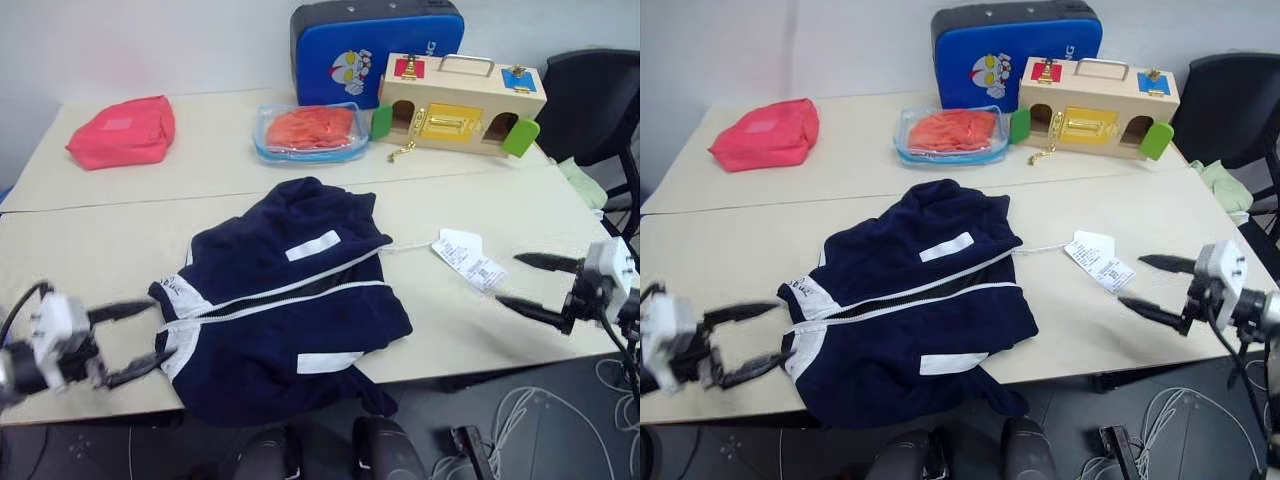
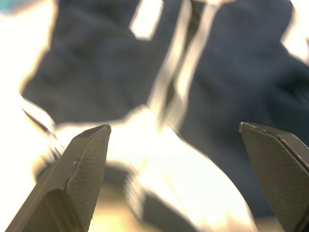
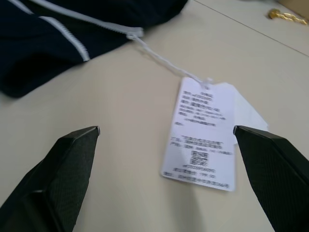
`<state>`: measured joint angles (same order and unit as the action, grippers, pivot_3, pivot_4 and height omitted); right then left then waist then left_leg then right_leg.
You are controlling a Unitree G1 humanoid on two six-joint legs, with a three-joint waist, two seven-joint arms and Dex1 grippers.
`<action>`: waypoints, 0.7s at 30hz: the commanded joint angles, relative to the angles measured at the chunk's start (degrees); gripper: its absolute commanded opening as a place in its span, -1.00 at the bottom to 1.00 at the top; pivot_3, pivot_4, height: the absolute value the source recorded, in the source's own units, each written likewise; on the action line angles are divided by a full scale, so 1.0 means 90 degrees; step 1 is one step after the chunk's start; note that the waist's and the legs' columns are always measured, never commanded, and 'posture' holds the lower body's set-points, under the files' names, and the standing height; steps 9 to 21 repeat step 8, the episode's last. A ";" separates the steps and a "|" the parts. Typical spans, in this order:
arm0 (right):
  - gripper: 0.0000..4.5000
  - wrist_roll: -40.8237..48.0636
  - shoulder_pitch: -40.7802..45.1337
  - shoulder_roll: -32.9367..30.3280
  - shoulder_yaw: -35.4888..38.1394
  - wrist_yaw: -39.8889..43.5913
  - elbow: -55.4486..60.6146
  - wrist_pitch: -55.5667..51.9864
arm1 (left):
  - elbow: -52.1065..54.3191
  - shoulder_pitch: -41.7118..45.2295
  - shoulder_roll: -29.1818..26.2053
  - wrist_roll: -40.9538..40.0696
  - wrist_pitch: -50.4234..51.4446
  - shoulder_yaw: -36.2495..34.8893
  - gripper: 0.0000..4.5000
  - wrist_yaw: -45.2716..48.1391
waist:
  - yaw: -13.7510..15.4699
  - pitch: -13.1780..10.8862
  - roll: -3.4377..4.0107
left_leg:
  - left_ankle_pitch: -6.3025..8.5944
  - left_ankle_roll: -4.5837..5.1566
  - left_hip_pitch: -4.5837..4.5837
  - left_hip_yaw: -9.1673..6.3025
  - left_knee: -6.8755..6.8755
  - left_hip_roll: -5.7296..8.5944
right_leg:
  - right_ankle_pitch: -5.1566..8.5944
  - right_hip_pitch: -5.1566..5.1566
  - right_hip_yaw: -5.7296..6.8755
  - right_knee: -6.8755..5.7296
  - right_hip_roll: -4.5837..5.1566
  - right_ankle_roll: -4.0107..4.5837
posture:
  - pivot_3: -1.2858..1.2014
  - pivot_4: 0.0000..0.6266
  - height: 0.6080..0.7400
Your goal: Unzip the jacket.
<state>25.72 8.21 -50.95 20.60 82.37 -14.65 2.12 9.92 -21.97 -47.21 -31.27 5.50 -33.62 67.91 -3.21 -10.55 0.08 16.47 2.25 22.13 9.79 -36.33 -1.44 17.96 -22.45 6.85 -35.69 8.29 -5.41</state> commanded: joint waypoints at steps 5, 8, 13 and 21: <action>0.99 0.0173 -0.0551 0.0605 -0.0472 0.0779 0.0913 0.1588 | 0.0438 -0.0315 0.0572 0.0857 -0.1030 0.0016 1.00 -0.0629 | 0.0162 0.0000 -0.0044 | 0.0013 0.0022 0.0002 -0.0008 -0.0003 -0.0006 | -0.0010 0.0000 0.0003 0.0009 0.0001 0.0014 | 0.03 -0.52 1.00; 0.99 -0.0026 -0.0440 0.0842 -0.0655 0.0545 0.0579 0.1991 | 0.0619 -0.0197 0.0673 0.0884 -0.0935 0.0197 1.00 -0.0896 | 0.0209 0.0000 -0.0045 | 0.0014 0.0024 0.0007 -0.0008 -0.0003 -0.0002 | -0.0012 -0.0003 0.0002 0.0017 0.0008 0.0017 | 0.03 -0.52 1.00; 0.99 -0.0026 -0.0440 0.0842 -0.0655 0.0545 0.0579 0.1991 | 0.0619 -0.0197 0.0673 0.0884 -0.0935 0.0197 1.00 -0.0896 | 0.0209 0.0000 -0.0045 | 0.0014 0.0024 0.0007 -0.0008 -0.0003 -0.0002 | -0.0012 -0.0003 0.0002 0.0017 0.0008 0.0017 | 0.03 -0.52 1.00; 0.99 -0.0026 -0.0440 0.0842 -0.0655 0.0545 0.0579 0.1991 | 0.0619 -0.0197 0.0673 0.0884 -0.0935 0.0197 1.00 -0.0896 | 0.0209 0.0000 -0.0045 | 0.0014 0.0024 0.0007 -0.0008 -0.0003 -0.0002 | -0.0012 -0.0003 0.0002 0.0017 0.0008 0.0017 | 0.03 -0.52 1.00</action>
